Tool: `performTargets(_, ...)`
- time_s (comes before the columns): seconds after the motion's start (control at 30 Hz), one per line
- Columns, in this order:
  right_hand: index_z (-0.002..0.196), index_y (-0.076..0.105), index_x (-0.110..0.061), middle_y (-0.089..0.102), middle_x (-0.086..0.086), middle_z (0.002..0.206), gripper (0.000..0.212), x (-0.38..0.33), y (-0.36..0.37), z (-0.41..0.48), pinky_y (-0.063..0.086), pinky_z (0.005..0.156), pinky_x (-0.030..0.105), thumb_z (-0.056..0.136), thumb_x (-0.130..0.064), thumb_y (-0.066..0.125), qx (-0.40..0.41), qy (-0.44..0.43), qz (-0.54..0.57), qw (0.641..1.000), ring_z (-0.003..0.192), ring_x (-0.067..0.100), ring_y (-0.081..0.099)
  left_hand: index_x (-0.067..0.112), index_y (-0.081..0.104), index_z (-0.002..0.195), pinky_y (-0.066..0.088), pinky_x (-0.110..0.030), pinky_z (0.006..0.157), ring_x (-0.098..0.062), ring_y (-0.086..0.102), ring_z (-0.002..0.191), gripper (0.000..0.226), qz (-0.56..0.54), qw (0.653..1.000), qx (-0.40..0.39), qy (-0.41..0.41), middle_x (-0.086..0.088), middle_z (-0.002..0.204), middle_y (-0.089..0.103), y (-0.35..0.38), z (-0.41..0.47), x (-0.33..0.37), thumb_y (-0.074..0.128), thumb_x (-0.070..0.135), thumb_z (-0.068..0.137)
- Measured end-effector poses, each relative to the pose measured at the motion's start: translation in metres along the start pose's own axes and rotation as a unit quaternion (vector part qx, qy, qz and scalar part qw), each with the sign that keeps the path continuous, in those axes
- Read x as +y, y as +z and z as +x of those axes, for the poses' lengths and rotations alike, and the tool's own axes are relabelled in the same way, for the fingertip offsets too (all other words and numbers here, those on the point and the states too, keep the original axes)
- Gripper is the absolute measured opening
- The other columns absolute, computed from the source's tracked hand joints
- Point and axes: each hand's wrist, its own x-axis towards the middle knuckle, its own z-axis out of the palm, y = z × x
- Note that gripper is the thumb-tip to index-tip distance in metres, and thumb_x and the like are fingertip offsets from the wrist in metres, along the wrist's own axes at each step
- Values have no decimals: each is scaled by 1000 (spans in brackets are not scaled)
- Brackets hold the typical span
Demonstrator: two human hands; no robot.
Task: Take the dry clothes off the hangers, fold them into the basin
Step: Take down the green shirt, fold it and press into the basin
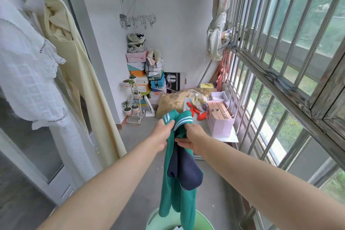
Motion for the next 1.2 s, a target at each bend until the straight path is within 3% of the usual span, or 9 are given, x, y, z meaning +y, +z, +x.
performTargets(0.17,123,44,-10,60,15,95,29,-6,-2,-9,53,43,26,102,-24,31,-2,-8,-36,999,49,17,62,19,55,109,49,-50,95,-30,62,105,21,43,998,37,6,-14,117,64,-14,21,-11,52,29,91)
performTargets(0.27,122,43,-11,61,15,95,29,-9,3,-14,54,46,28,102,-28,32,-16,4,-37,999,56,21,63,12,51,125,51,-38,90,-26,59,111,27,-9,999,-30,25,-14,123,61,-5,-1,1,45,20,100)
performTargets(0.43,100,46,-12,42,4,66,16,-19,2,-20,55,84,38,98,-25,36,-31,0,-94,995,58,14,47,11,51,128,52,-35,87,-24,64,104,56,-45,987,-155,21,-12,119,65,-5,-23,13,61,45,84)
performTargets(0.7,142,35,-14,51,9,73,75,-39,-7,-26,55,86,39,89,-67,35,-128,6,-183,975,58,12,51,13,56,120,49,-21,88,-13,64,106,46,75,977,-168,112,0,110,70,-19,-27,12,75,11,79)
performTargets(0.8,145,28,-17,61,20,110,49,-35,-7,-18,51,87,38,101,-38,28,-93,-130,-391,907,91,24,60,10,57,115,46,-11,70,-8,63,94,38,163,969,-114,146,2,100,68,-16,-27,11,66,-4,81)
performTargets(0.87,132,51,-15,69,14,108,42,-31,-14,-9,50,86,32,101,-30,26,-51,-236,-445,862,99,25,64,9,52,123,46,-21,74,-20,60,103,45,190,967,-93,139,-4,105,62,-19,-24,9,54,-11,82)
performTargets(0.97,91,76,-15,74,1,99,51,-23,-31,-2,45,83,25,97,-45,36,-11,-256,-364,896,92,14,62,13,51,123,47,-38,91,-24,58,104,46,163,976,-104,105,-8,108,61,-30,-27,11,49,-12,85)
performTargets(1.07,94,67,-11,67,3,96,13,-9,-50,5,44,80,31,89,-22,62,-51,-237,-277,930,96,20,59,14,54,111,45,-43,98,-26,59,103,35,103,980,-143,88,-12,111,62,-38,-31,17,53,-11,88)
performTargets(1.2,145,30,-16,44,-3,138,81,23,-72,17,34,109,33,78,-17,76,-219,-88,-230,944,130,18,43,11,56,112,45,-44,100,-28,60,104,33,40,984,-157,80,-12,110,64,-43,-36,32,52,-12,88)
